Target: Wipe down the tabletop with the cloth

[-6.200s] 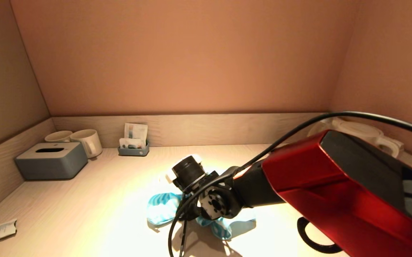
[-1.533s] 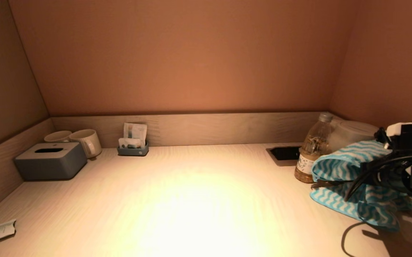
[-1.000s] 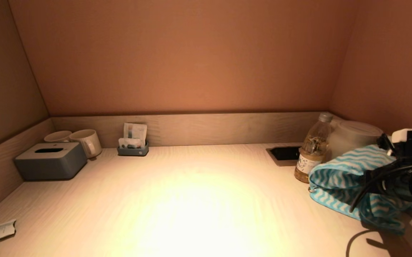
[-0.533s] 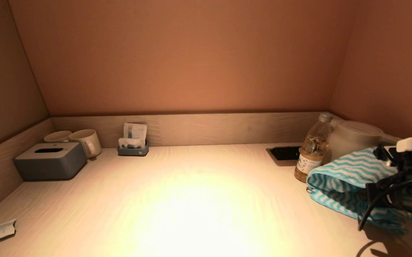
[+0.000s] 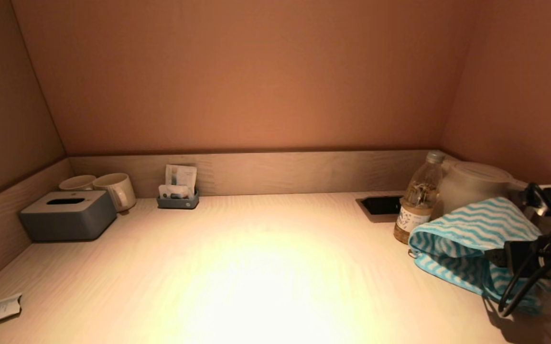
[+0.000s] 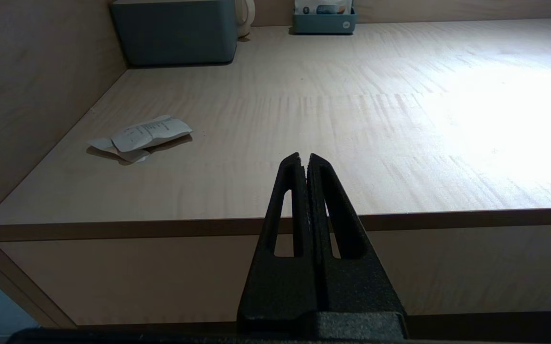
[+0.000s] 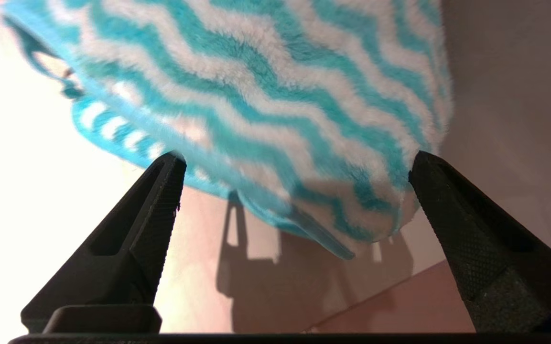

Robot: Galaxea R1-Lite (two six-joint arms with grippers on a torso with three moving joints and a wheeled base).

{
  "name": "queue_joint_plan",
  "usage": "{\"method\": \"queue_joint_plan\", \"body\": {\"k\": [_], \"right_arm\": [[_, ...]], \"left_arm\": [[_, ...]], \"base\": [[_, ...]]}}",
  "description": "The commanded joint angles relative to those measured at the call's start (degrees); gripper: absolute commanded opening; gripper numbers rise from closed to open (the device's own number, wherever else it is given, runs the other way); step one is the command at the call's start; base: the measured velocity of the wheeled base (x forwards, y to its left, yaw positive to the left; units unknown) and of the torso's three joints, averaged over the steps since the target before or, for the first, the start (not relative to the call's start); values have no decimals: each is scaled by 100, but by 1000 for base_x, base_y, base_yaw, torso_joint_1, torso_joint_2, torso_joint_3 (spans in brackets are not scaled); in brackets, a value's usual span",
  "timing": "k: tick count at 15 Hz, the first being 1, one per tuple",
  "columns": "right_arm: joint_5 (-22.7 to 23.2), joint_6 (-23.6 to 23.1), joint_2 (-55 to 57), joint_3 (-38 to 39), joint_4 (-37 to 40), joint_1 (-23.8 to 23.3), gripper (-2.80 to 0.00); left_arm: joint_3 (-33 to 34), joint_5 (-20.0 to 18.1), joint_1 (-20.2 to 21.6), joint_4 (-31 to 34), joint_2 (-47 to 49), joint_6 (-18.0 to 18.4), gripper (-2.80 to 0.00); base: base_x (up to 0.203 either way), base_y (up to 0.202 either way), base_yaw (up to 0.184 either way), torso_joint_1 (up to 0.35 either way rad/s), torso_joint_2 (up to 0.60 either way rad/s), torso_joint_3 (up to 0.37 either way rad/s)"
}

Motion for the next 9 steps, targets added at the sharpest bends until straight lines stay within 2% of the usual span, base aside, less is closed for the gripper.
{"method": "queue_joint_plan", "body": {"k": [1,9], "right_arm": [[185,-17,-623,15,139,12,0],[463,-315,-2734,28,669,332,0]], "left_arm": [[0,-2,4,0,-2,-4,-280],[0,-2,4,0,-2,-4,-280]], "base": [[0,0,0,0,0,0],[0,0,0,0,0,0]]}}
